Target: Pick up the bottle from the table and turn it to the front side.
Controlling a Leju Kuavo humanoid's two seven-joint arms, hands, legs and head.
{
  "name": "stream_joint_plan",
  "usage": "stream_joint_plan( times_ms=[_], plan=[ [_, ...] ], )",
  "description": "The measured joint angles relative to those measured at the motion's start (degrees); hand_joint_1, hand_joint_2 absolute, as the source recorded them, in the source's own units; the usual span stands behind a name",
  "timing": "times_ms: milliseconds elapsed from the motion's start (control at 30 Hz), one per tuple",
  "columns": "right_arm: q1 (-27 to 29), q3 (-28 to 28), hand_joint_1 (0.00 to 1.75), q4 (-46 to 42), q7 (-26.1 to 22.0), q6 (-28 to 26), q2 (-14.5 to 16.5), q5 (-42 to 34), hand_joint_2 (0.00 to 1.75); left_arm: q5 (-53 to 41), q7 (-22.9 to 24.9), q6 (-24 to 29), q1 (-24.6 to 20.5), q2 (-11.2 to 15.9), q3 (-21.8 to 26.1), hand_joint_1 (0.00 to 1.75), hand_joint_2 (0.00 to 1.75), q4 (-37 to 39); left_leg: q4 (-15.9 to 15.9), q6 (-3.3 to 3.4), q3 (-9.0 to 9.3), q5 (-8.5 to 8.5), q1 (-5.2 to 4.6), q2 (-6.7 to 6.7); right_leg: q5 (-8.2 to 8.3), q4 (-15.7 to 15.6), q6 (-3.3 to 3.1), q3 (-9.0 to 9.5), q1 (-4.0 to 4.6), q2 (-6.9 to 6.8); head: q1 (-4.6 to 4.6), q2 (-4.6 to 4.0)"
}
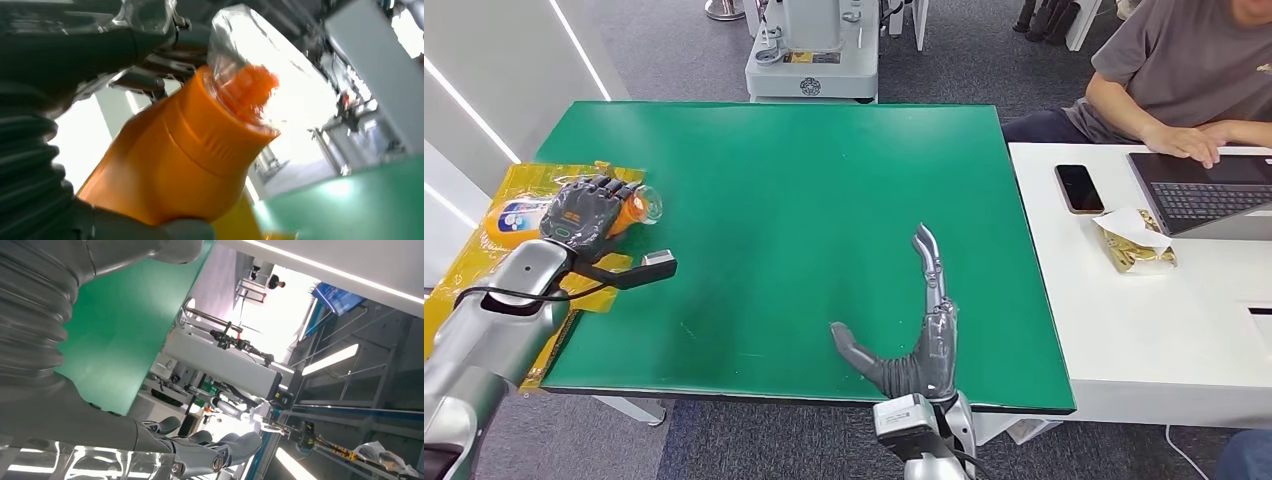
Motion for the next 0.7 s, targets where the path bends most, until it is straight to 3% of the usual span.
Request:
stream_joint_plan(
  times_ms=[700],
  plan=[
    [0.18,0.02,0.00,-0.36,1.11,0.04,-0.10,0.08,1.75,1.05,0.99,-0.12,1.97,-0.20,0.00,1.75,1.75,8.50,0.00,0.00,-0.01,0.00,0.00,-0.01,0.00,0.00,0.00,0.00,0.00,-0.01,-0.01,0.00]
  ],
)
